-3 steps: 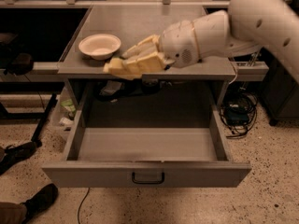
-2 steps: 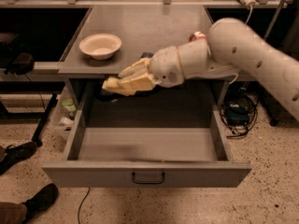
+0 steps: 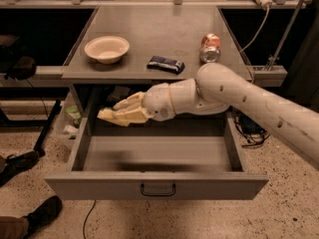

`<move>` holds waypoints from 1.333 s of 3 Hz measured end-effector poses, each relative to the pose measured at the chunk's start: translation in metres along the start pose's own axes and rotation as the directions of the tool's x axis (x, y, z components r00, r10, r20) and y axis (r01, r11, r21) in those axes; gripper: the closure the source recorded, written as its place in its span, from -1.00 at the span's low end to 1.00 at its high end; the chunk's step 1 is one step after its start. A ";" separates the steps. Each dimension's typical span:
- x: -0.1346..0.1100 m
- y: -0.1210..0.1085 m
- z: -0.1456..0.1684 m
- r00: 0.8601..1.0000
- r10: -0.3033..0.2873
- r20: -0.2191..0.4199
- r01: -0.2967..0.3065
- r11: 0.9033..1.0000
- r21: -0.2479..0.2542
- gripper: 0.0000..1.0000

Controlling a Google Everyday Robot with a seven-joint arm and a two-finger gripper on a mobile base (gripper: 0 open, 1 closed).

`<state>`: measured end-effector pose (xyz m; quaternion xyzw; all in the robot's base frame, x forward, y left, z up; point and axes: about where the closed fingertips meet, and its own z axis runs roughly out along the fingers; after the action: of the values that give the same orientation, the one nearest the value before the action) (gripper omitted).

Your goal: Place sponge into top drawer

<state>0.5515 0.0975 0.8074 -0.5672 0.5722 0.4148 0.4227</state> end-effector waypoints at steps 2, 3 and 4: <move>0.067 0.027 0.065 0.998 0.062 -0.003 -0.062 0.997 -0.048 0.62; 0.088 0.030 0.084 0.996 0.089 0.002 -0.089 0.995 -0.043 0.15; 0.098 0.029 0.092 0.995 0.097 0.009 -0.097 0.995 -0.032 -0.31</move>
Offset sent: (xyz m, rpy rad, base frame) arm -0.0346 0.0614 -0.1350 -0.0177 0.1135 0.0114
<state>0.5239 0.1568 0.6863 -0.5432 0.5903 0.4466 0.3962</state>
